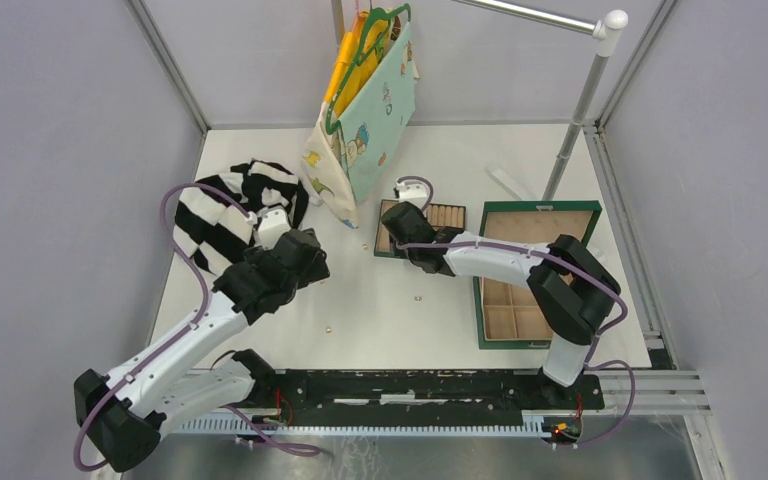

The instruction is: Organize the mixed jewelry

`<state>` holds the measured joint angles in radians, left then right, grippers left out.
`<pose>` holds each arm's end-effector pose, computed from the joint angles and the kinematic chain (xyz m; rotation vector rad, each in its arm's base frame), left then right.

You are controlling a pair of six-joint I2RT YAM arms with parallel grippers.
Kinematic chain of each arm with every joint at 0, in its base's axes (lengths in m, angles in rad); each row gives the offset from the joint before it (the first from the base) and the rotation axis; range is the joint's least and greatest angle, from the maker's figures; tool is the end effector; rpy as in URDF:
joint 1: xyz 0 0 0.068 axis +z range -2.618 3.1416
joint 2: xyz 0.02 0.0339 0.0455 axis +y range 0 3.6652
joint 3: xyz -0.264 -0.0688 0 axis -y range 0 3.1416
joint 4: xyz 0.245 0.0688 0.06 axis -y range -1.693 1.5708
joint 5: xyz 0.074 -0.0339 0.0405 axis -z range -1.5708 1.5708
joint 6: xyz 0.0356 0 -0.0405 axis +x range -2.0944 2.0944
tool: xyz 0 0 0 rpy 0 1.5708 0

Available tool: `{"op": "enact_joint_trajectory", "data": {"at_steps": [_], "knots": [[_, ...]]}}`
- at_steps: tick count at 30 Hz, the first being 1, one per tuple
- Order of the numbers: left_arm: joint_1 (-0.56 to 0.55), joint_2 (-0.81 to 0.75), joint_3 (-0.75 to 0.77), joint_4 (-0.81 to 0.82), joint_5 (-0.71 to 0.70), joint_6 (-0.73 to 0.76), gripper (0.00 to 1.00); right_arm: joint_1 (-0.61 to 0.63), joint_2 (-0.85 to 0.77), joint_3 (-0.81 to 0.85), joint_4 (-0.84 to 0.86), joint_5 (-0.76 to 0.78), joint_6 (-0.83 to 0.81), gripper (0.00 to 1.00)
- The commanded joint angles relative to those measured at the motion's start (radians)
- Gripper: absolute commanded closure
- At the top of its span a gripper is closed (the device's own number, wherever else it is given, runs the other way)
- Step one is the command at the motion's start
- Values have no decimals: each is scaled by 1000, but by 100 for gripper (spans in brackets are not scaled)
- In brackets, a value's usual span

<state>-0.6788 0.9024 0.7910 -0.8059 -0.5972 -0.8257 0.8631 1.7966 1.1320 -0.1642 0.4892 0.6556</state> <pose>0.1444 -0.0908 0.2710 -0.4036 2.2512 -0.0155 0.2599 0.2780 0.1892 -0.0159 2.2870 0.1976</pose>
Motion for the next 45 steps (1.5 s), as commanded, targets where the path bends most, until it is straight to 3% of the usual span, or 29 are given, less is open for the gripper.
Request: {"op": "enact_joint_trajectory", "data": {"at_steps": [1,4,10,15,24,45], "knots": [[18,40,16,39,9,-33,0,42,-63,-18,121,-76,-236,52],[65,78,5,65,59,-25,0,63,-47,7,130,-165,-304,44],[299,52,12,77,213,58,0,103,77,159,72,-190,-377,48],[426,31,39,58,275,90,0,103,234,347,-15,-184,-398,51],[449,3,32,25,274,89,0,103,391,528,-75,-153,-389,60],[449,-26,-1,39,301,91,0,100,312,357,17,-90,-355,60]]}}
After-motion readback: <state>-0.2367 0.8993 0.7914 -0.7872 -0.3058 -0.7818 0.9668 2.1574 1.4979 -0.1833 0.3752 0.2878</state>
